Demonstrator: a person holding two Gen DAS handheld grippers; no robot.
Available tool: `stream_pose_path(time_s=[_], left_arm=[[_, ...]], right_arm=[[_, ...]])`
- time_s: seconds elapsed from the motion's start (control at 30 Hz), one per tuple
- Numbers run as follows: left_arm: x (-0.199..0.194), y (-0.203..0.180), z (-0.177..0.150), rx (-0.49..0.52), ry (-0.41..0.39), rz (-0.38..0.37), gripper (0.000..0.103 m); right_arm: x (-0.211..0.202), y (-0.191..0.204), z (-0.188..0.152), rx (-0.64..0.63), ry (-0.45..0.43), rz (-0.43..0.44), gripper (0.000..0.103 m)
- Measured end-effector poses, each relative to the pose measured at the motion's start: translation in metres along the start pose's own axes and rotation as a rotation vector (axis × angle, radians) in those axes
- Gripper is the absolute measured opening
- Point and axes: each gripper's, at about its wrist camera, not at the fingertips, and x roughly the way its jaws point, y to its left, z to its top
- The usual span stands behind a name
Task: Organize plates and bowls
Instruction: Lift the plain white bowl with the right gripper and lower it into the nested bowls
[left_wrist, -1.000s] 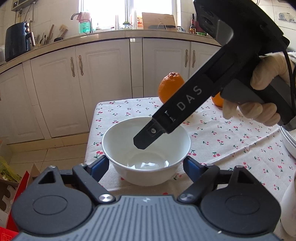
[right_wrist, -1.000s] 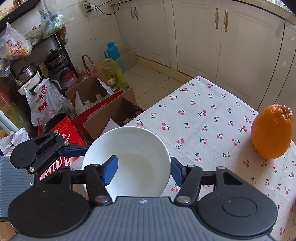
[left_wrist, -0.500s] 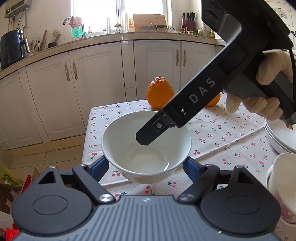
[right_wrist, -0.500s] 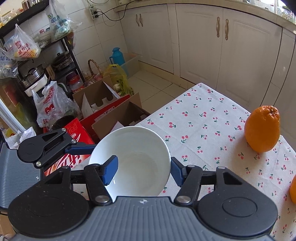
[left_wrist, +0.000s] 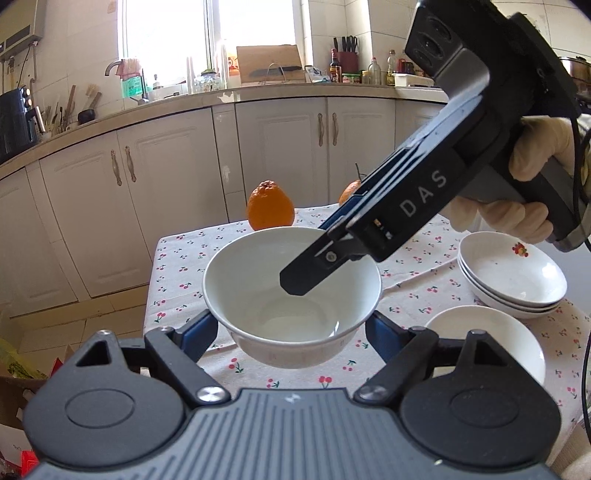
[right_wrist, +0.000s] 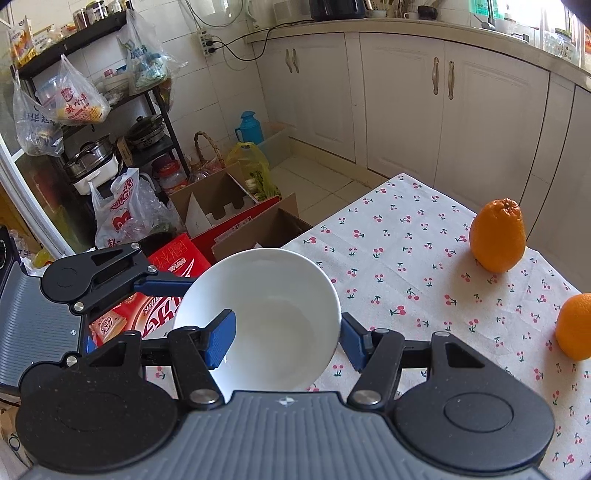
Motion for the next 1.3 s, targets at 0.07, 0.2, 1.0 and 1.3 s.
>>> stream_pose_path(time_s=[0.07, 0.2, 1.0, 1.3], left_arm=[[-0.007, -0.008, 0.000, 0.005, -0.004, -0.007, 0.087], [-0.021, -0.022, -0.001, 0.005, -0.009, -0.026, 0.087], [-0.034, -0.083, -0.010, 0.024, 0.017, -0.145, 0.087], [-0.029, -0.090, -0.017, 0.018, 0.053, -0.162, 0.087]], right_arm=[[-0.010, 0.004, -0.007, -0.005, -0.005, -0.003, 0.067], [-0.029, 0.013, -0.023, -0.013, -0.017, -0.009, 0.067], [-0.094, 0.019, -0.099, 0.029, -0.047, -0.060, 0.067], [-0.089, 0.015, -0.113, 0.047, -0.033, -0.057, 0.067]])
